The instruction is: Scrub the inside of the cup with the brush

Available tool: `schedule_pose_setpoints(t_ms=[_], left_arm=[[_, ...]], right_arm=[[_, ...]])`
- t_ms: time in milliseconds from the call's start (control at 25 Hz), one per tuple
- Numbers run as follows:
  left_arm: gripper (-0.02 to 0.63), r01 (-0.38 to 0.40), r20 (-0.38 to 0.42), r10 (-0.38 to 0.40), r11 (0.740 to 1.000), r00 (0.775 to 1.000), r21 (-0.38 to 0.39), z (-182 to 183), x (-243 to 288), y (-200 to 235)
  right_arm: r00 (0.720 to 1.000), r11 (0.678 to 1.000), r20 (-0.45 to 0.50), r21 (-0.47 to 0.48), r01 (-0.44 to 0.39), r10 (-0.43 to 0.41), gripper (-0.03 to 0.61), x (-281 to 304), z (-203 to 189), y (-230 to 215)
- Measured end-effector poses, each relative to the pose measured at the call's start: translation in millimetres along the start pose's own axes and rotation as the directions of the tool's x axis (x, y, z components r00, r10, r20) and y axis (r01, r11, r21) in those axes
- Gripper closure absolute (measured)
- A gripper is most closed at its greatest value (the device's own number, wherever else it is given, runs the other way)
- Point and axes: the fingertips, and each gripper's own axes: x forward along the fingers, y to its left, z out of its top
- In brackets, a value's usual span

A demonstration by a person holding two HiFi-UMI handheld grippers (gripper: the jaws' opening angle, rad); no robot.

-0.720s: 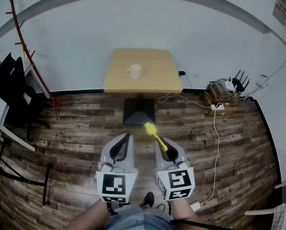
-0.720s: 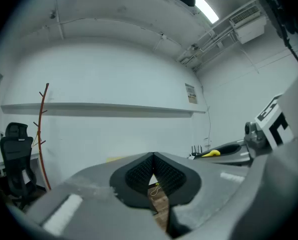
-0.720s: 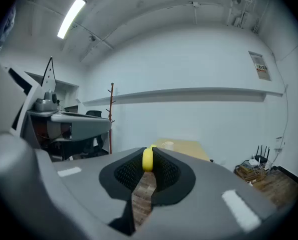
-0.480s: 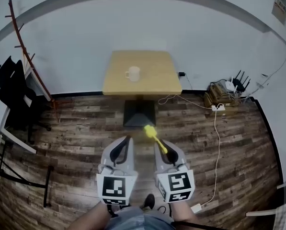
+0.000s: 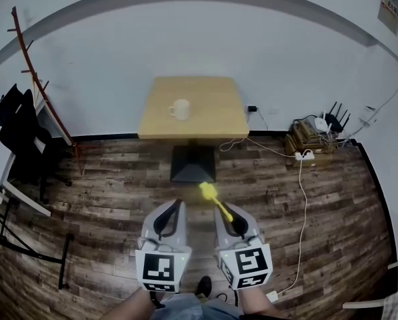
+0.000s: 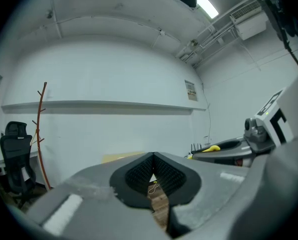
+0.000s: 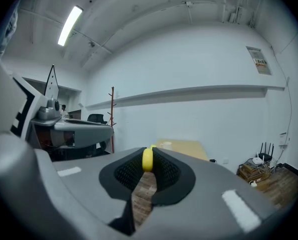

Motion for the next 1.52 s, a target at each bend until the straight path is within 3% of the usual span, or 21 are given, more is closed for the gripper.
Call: schedule_pose_setpoints(t_ms=[320,680,1160,1520], left_arm=[[0.594,0.002,-0.059,-0.002,1.000,0.998,-0.010,-24,13,-11],[0.594,-0.020,-0.085,0.015,0.998,0.996,-0.055,-45,69,39],[0.594,0.020,-0.031,-0.022,0.997,0.999,-0.080,-32,182,148],[0.594,0.059,0.014,-0.058,0.994,0.998,-0.095,-22,223,184]], right_arm=[[0.999,0.999,-0.038,0.034,-0.022,0.024,0.537,11,-20,-17],[0.995,0.998,-0.090,0.038,-0.044,0.047,0.537,84,-32,-27],[0.996,1.000,-0.085,-0.014,-0.009,0.008,0.537,233,10,-44],[0.998,0.996,-0.047,-0.075,0.042,-0.046,0.537,279,48,-56]])
